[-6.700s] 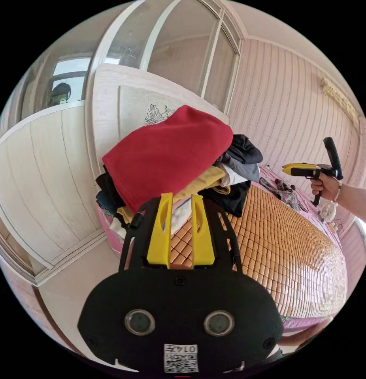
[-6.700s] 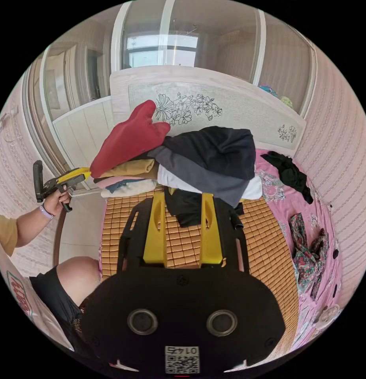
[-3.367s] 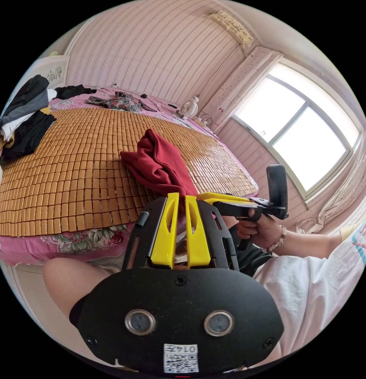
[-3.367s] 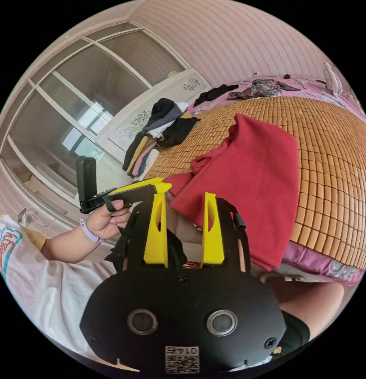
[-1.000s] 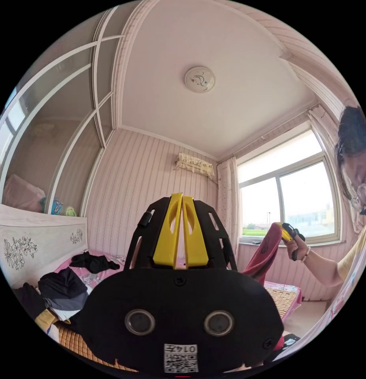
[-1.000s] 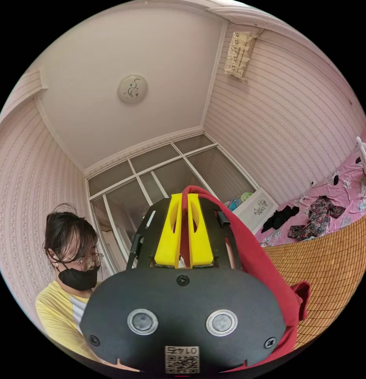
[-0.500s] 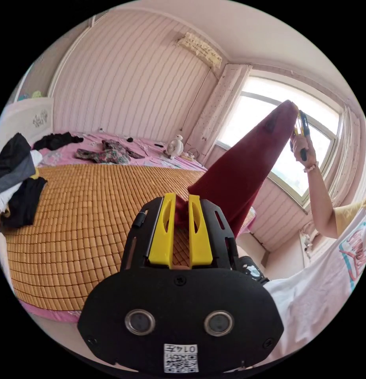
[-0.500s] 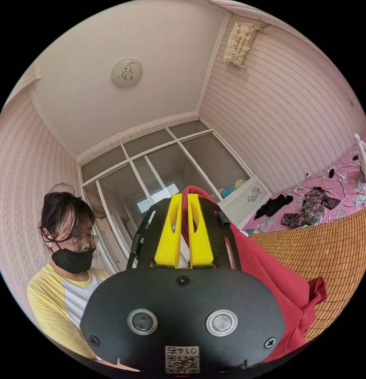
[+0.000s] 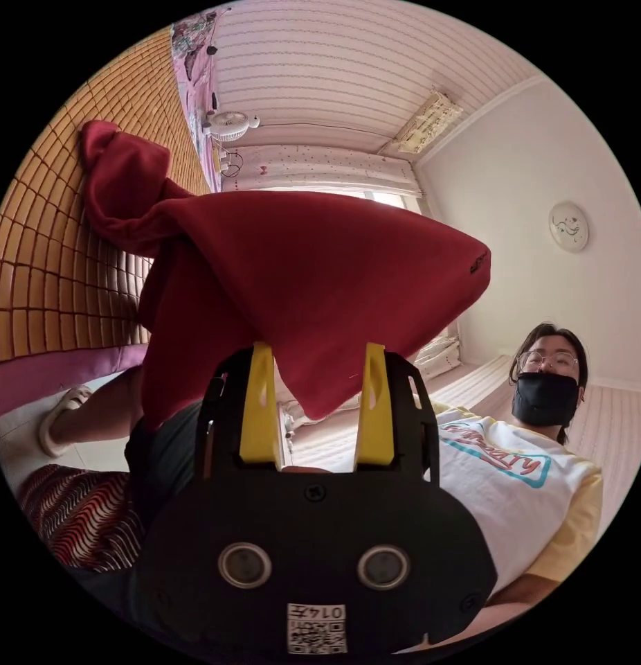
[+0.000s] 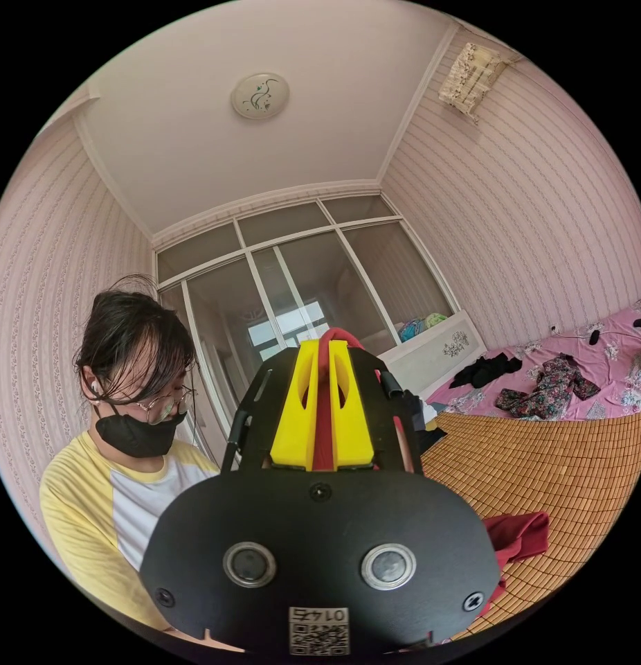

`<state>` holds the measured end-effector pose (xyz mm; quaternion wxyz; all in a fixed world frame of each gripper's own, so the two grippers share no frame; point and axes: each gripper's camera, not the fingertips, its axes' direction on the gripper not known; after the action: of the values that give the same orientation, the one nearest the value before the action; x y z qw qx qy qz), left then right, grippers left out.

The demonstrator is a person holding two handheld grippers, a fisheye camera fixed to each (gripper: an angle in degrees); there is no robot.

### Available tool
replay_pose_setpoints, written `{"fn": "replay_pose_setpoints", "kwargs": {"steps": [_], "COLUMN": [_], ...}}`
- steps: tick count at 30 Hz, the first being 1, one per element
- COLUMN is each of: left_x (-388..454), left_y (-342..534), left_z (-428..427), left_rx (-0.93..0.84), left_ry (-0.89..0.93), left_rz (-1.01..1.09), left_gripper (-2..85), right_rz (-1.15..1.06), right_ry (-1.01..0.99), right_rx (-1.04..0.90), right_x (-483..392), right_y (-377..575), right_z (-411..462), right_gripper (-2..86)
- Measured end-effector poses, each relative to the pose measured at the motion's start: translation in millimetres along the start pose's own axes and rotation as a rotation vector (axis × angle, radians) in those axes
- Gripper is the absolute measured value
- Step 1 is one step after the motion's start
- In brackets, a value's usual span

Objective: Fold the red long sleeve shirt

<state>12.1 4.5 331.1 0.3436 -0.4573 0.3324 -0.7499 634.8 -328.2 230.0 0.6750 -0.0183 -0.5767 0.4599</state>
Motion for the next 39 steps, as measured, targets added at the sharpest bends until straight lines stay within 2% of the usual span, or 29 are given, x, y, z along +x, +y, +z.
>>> {"fn": "replay_pose_setpoints", "kwargs": {"steps": [7,10,12,16,18,21,26,30,32,39], "left_x": [10,22,29,40,55,96,198,296,367,551], "left_y": [6,8,12,19,22,28,31,15,12,58], "left_z": [-1,-1,0,9,6,-12,-82,-88,-75,-22], "left_rx": [0.007,0.107,0.167,0.122,0.088,0.127,0.377,0.352,0.314,0.4], "left_ry": [-0.165,-0.216,-0.223,-0.087,-0.097,-0.279,-0.442,-0.491,-0.541,-0.68], "left_rz": [0.028,0.098,0.135,0.137,0.248,0.354,0.544,0.712,0.882,1.339], "left_gripper": [18.4,19.2,15.4,6.5,2.6,0.0,-0.4,-0.5,-0.5,-0.6], "right_rz": [-0.012,-0.02,-0.028,-0.023,-0.019,-0.035,-0.04,-0.031,-0.069,-0.419], "right_ry": [0.012,0.03,0.036,0.028,0.025,0.107,0.33,0.308,0.316,0.438], "right_rx": [0.026,0.014,0.003,0.01,0.015,0.025,0.092,0.175,0.221,0.378], "right_x": [-18,-29,-38,-45,-48,-54,-67,-84,-101,-212], "right_y": [-1,0,1,4,7,8,7,-3,-13,-60], "right_z": [13,24,31,38,38,19,-32,-53,-55,-40], "right_gripper": [1.2,1.2,1.3,1.3,1.3,1.3,1.3,1.3,1.3,1.3]}}
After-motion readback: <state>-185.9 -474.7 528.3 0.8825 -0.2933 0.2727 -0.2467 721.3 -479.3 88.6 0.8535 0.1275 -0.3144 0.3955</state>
